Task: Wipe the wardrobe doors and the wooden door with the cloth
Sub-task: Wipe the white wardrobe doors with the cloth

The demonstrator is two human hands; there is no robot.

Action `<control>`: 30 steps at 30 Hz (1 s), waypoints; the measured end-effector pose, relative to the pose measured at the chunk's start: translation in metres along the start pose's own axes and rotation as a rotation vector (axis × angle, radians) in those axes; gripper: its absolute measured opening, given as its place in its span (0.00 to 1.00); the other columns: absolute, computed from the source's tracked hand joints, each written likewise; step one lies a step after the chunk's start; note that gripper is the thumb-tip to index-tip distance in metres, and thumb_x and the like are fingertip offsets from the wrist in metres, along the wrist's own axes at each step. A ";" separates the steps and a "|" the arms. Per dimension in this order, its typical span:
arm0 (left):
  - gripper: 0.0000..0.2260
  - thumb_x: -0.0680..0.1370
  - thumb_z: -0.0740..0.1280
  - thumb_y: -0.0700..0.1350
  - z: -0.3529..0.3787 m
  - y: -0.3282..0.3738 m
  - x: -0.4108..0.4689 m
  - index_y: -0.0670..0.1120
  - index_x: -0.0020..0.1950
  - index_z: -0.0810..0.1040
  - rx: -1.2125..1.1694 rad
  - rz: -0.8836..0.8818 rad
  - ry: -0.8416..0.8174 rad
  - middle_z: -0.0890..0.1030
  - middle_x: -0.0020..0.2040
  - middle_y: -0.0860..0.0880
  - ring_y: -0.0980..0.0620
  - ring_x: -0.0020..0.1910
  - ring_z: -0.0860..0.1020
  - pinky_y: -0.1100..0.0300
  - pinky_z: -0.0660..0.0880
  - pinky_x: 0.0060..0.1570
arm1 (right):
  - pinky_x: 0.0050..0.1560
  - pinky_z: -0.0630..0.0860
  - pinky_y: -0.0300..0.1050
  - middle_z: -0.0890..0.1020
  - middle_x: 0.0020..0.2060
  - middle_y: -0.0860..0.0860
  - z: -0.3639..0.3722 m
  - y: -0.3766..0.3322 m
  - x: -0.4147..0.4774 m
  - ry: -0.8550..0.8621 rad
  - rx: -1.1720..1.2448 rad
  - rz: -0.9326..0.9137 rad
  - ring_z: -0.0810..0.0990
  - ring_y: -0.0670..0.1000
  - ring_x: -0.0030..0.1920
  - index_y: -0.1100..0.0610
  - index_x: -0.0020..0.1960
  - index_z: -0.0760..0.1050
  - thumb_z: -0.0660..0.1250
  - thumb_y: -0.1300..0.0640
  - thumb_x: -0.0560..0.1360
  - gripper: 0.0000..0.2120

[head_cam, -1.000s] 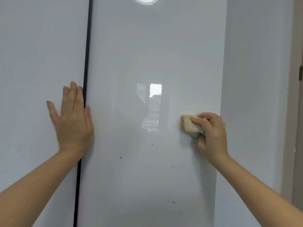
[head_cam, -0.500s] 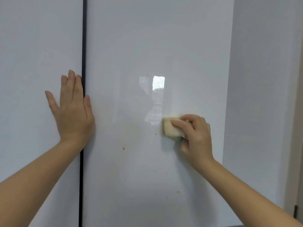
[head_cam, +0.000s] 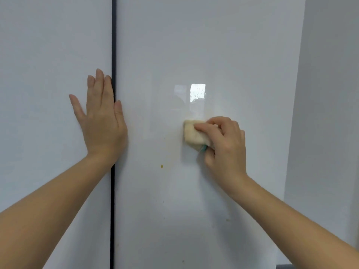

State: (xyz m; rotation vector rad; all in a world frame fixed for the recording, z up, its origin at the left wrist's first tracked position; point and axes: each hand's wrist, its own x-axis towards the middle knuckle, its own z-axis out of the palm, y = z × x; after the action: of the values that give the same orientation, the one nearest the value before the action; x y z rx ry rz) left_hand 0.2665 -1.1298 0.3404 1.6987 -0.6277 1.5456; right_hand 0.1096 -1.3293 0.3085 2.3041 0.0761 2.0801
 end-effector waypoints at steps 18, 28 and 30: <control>0.23 0.83 0.47 0.44 -0.001 -0.003 0.000 0.44 0.80 0.52 0.016 0.025 -0.022 0.52 0.80 0.48 0.51 0.79 0.48 0.39 0.40 0.75 | 0.44 0.69 0.49 0.75 0.54 0.53 0.034 -0.051 -0.085 -0.156 0.002 -0.248 0.75 0.58 0.49 0.52 0.55 0.79 0.68 0.65 0.66 0.19; 0.24 0.83 0.48 0.45 -0.001 -0.004 0.000 0.45 0.80 0.53 0.003 0.021 -0.044 0.52 0.80 0.48 0.52 0.79 0.49 0.40 0.41 0.75 | 0.42 0.64 0.48 0.79 0.51 0.54 0.045 -0.061 0.002 -0.011 0.006 -0.128 0.73 0.56 0.49 0.55 0.54 0.82 0.56 0.66 0.65 0.24; 0.24 0.83 0.48 0.46 -0.007 -0.004 0.001 0.45 0.80 0.53 0.007 0.024 -0.082 0.51 0.80 0.49 0.53 0.79 0.48 0.42 0.40 0.75 | 0.43 0.64 0.48 0.78 0.52 0.53 0.050 -0.058 -0.004 0.012 0.014 -0.150 0.72 0.56 0.50 0.55 0.54 0.82 0.57 0.67 0.65 0.23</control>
State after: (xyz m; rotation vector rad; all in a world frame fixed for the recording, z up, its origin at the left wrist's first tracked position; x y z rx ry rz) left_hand 0.2658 -1.1219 0.3401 1.7733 -0.6875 1.5016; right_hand 0.1579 -1.2710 0.2961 2.2183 0.2560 2.0270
